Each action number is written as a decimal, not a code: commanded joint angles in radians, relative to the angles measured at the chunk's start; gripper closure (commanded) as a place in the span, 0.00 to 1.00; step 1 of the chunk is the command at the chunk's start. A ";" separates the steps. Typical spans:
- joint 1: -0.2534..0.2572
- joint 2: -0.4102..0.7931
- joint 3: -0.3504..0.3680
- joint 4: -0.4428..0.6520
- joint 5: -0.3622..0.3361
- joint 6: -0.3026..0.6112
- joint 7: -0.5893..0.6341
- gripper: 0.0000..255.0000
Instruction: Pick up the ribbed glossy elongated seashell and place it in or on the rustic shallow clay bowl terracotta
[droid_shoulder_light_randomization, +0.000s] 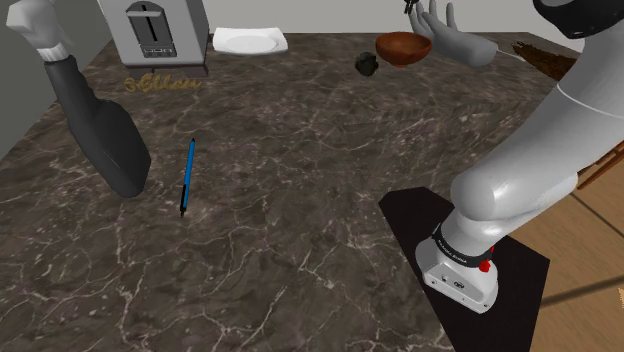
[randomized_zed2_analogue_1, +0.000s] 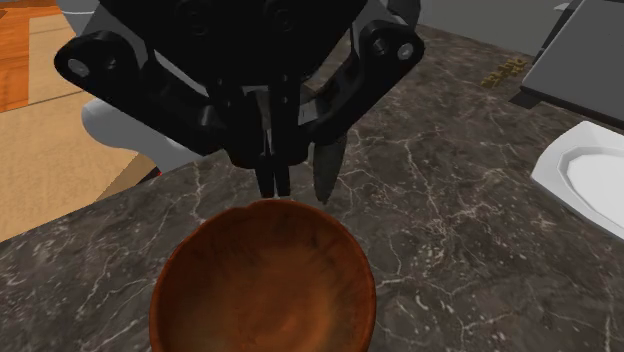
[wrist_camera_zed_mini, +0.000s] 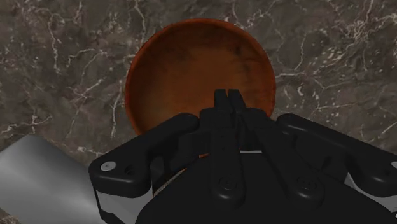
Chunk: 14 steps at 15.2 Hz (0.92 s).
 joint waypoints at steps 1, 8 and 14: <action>-0.013 0.007 -0.014 -0.001 -0.002 0.007 -0.030 1.00; 0.044 -0.128 0.059 -0.228 -0.032 0.095 0.161 0.00; 0.092 -0.222 0.151 -0.422 -0.043 0.176 0.376 0.00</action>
